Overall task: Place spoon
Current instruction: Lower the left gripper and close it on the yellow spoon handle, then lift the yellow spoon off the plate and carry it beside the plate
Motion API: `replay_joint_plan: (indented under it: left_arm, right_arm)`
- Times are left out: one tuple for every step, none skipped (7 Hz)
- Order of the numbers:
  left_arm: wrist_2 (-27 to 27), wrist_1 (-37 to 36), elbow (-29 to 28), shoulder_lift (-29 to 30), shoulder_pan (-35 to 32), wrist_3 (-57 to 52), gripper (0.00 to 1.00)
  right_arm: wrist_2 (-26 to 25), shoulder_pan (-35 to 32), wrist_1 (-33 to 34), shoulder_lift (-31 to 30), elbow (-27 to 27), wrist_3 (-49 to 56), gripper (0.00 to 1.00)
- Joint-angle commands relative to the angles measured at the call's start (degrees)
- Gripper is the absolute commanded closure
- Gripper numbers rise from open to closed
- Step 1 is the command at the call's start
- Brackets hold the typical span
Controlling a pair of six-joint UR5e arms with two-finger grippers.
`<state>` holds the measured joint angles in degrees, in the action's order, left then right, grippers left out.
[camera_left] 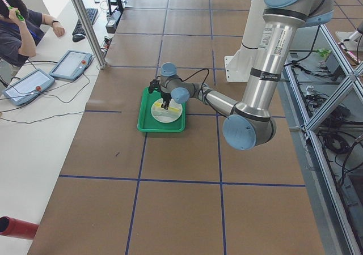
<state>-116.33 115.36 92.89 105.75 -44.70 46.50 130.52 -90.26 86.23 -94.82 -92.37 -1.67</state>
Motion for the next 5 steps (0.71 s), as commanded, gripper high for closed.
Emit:
replay_joint_plan:
  left_arm:
    - [-1.6,-0.4,0.0,2.0,-1.3,12.3,1.0]
    - [-1.6,-2.0,-0.2,4.4,-1.2,14.5,1.0]
    - [-1.3,-5.1,-0.8,7.7,-0.8,15.9,1.0]
    - [-1.2,-5.8,-1.1,9.1,-0.4,17.8,1.0]
    - [-1.1,-5.7,-2.7,10.5,1.6,19.6,1.0]
  right_arm:
    - [0.0,0.0,0.0,0.1,0.0,0.0,0.0]
    - [0.0,0.0,0.1,0.1,0.0,0.0,0.0]
    - [0.0,0.0,0.1,0.1,0.0,0.0,0.0]
    - [0.0,0.0,0.0,0.1,0.0,0.0,0.0]
    - [0.0,0.0,0.0,0.1,0.0,0.0,0.0]
